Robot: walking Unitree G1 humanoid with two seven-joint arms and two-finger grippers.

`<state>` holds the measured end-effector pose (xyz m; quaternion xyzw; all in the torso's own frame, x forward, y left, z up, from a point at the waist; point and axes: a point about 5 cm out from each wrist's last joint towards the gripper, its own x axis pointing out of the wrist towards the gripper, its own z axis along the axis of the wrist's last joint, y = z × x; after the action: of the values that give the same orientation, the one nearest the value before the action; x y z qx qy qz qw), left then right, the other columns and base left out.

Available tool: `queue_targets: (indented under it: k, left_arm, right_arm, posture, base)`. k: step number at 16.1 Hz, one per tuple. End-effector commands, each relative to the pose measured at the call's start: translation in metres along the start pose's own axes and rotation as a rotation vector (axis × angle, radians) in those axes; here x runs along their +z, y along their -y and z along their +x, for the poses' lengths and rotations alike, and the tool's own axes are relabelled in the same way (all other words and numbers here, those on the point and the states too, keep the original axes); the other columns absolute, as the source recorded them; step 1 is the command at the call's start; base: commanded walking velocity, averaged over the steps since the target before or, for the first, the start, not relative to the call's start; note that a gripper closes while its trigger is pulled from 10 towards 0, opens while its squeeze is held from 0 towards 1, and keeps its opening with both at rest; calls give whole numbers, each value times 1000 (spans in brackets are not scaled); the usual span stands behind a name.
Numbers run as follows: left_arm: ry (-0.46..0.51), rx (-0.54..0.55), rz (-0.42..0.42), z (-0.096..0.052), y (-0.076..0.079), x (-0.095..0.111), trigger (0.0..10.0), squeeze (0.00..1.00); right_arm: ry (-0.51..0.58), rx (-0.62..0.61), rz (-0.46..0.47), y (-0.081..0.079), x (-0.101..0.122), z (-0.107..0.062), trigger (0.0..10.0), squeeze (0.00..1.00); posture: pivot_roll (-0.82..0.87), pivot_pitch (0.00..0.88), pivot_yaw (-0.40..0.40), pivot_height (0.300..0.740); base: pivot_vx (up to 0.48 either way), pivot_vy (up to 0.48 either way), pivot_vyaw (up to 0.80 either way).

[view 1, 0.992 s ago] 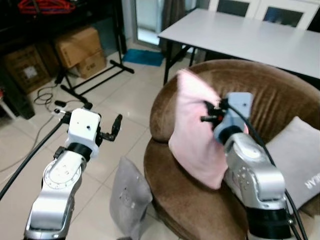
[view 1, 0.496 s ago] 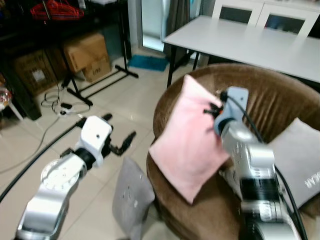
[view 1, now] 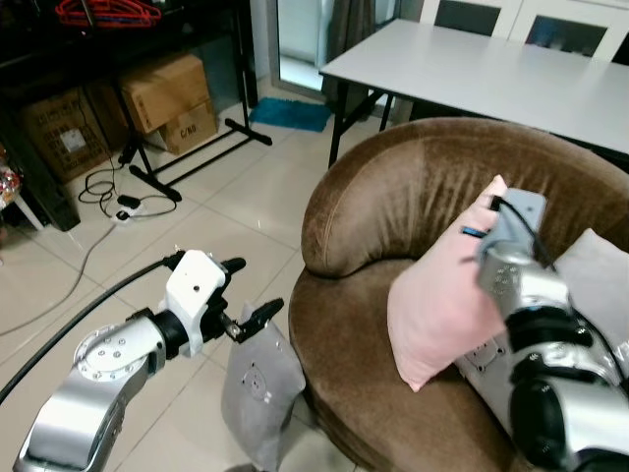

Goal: Move the pillow to the sofa from floor

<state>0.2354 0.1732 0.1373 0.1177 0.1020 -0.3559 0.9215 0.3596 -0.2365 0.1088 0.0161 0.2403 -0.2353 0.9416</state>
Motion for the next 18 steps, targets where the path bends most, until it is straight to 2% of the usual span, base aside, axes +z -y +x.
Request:
queue_targets:
  k: [1, 2, 3, 4, 7, 8, 10, 11, 12, 14, 16, 17, 18]
  left_arm:
    - [-4, -13, 15, -1, 0, 2, 10000, 0]
    - [-10, -22, 18, 0, -1, 1, 10000, 0]
    - [-12, -26, 24, 1, -1, 1, 10000, 0]
    - [-9, -19, 36, 2, -3, 2, 10000, 0]
    - [-7, 14, 60, 0, -8, 4, 10000, 0]
    - [2, 40, 73, -1, -10, 4, 10000, 0]
    - [19, 76, 86, 0, -14, 6, 10000, 0]
    - [26, 88, 93, 1, -15, 7, 10000, 0]
    - [31, 98, 98, 0, -15, 8, 10000, 0]
    - [26, 153, 113, 0, -16, 7, 10000, 0]
    - [-40, 234, 94, 1, -17, -4, 10000, 0]
    - [-50, 300, 101, 1, -18, -8, 10000, 0]
    - [-34, 417, 101, -2, -20, -11, 10000, 0]
  right_arm:
    - [0, 19, -40, -2, -1, 3, 10000, 0]
    - [-42, 50, -50, 0, -13, 8, 10000, 145]
    - [-56, 53, -9, 3, -19, 9, 10000, 635]
    - [-51, 42, 45, 9, -18, 11, 10000, 1000]
    - [21, -30, 49, 24, -1, 15, 10000, 1000]
    - [66, -64, 84, 32, 12, 16, 10000, 1000]
    - [118, -115, 98, 47, 26, 17, 10000, 1000]
    - [129, -137, 101, 55, 30, 17, 10000, 925]
    - [138, -132, 115, 58, 32, 17, 10000, 0]
    - [157, -42, 155, 52, 36, 17, 10000, 0]
    - [166, 54, 100, 42, 34, 16, 10000, 0]
    - [185, 109, 92, 37, 34, 15, 10000, 0]
    - [210, 188, 83, 28, 30, 12, 10000, 0]
  posture:
    - [-39, 0, -12, 740]
    - [-39, 0, -12, 740]
    - [-43, 0, -7, 740]
    - [-43, 0, -7, 740]
    - [-23, 0, -11, 740]
    - [-21, 0, -12, 740]
    - [-21, 0, -14, 740]
    - [-22, 0, -15, 740]
    - [-24, 0, -13, 740]
    - [-27, 0, -10, 740]
    - [-30, 0, -7, 740]
    - [-36, 0, -5, 740]
    - [-48, 0, -2, 740]
  base:
    - [0, 0, 0]
    - [0, 0, 0]
    - [0, 0, 0]
    - [0, 0, 0]
    - [0, 0, 0]
    - [0, 0, 0]
    - [0, 0, 0]
    - [0, 0, 0]
    - [0, 0, 0]
    - [0, 0, 0]
    - [0, 0, 0]
    - [0, 0, 0]
    - [0, 0, 0]
